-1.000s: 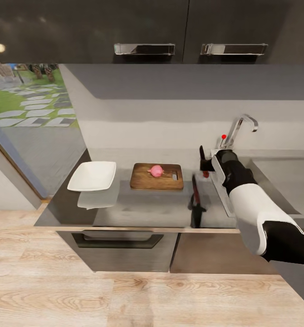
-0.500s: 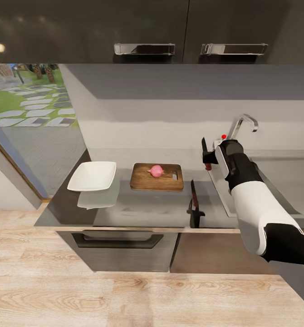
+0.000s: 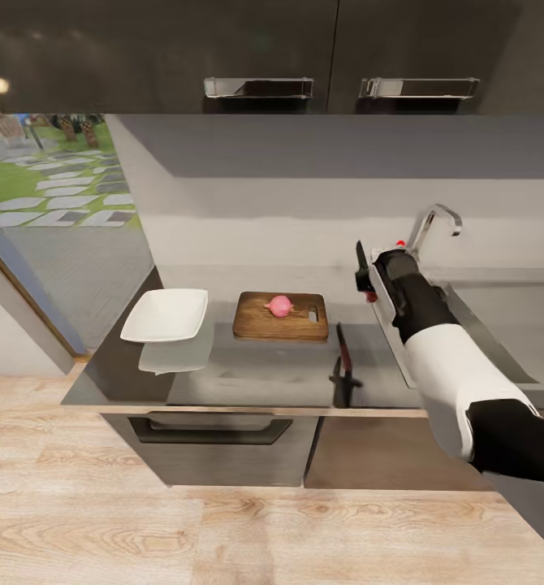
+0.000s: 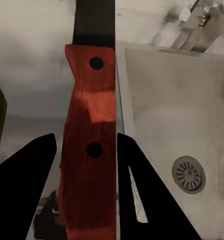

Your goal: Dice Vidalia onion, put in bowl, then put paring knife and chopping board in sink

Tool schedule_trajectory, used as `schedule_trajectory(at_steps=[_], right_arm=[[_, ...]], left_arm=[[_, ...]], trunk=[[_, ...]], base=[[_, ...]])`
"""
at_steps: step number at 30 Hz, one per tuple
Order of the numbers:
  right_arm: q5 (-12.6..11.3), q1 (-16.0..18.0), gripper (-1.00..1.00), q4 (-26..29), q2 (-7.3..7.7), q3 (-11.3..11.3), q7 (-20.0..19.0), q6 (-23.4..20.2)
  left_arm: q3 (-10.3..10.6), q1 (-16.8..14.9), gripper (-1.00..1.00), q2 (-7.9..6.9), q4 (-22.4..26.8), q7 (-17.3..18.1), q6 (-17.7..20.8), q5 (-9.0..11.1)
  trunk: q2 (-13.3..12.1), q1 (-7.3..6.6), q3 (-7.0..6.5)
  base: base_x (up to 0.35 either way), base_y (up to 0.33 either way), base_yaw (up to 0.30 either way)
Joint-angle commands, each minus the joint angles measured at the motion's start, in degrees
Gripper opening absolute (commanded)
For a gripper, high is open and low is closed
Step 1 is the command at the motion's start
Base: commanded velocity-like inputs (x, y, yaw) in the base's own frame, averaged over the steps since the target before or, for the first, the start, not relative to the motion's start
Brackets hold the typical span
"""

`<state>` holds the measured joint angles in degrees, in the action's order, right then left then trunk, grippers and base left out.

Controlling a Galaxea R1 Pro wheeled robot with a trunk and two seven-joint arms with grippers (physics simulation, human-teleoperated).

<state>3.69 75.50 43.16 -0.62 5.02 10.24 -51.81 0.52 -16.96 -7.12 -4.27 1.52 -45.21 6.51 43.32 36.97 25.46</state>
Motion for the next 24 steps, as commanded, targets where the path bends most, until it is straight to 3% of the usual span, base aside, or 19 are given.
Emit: schedule_trajectory(at_steps=[1, 3, 4, 5, 6, 11, 17, 20, 24], right_arm=[[0.86, 0.03, -1.00, 0.14, -0.47, 2.09, 2.48, -0.25], [1.27, 0.05, -1.00, 0.42, -1.65, 5.18, 7.16, -0.15], [1.51, 0.04, -1.00, 0.63, -3.19, 8.14, 12.59, -0.10], [1.56, 0.03, -1.00, 0.68, -3.76, 9.02, 14.46, -0.07], [1.61, 0.04, -1.00, 0.76, -5.39, 11.23, 19.94, -0.03], [1.85, 0.05, -1.00, 0.80, -8.68, 16.81, 31.86, -0.06], [3.99, 0.07, -1.00, 0.40, -9.38, 25.48, 41.67, -0.31], [4.29, 0.03, -1.00, -0.71, -9.38, 28.21, 44.98, -0.58], [4.34, 0.06, -1.00, -2.62, -9.38, 30.84, 46.19, -0.76]], left_arm=[[0.09, -0.09, 1.00, 0.00, -0.21, 0.16, -0.32, 0.35], [0.09, -0.09, 1.00, 0.00, -0.21, 0.15, -0.32, 0.35], [0.09, -0.09, 1.00, 0.00, -0.21, 0.17, -0.32, 0.35], [0.09, -0.09, 1.00, 0.00, -0.21, 0.16, -0.32, 0.35], [0.09, -0.09, 1.00, 0.00, -0.21, 0.20, -0.32, 0.35], [0.09, -0.09, 1.00, 0.00, -0.21, 0.23, -0.32, 0.35], [0.09, -0.09, 1.00, 0.00, -0.21, 0.23, -0.32, 0.35], [0.09, -0.09, 1.00, 0.00, -0.21, 0.24, -0.32, 0.35], [0.09, -0.09, 1.00, 0.00, -0.21, 0.24, -0.32, 0.35]], trunk=[[0.06, 0.01, 0.06], [0.06, 0.01, 0.06], [0.06, 0.01, 0.06], [0.06, 0.01, 0.06], [0.06, 0.01, 0.06], [0.06, 0.01, 0.06], [0.06, 0.01, 0.06], [0.06, 0.01, 0.06], [0.06, 0.01, 0.06]], base=[[0.000, 0.000, 0.000], [0.000, 0.000, 0.000], [0.000, 0.000, 0.000], [0.000, 0.000, 0.000], [0.000, 0.000, 0.000], [0.000, 0.000, 0.000], [0.000, 0.035, 0.000], [0.000, 0.140, 0.000], [0.000, 0.243, 0.000]])
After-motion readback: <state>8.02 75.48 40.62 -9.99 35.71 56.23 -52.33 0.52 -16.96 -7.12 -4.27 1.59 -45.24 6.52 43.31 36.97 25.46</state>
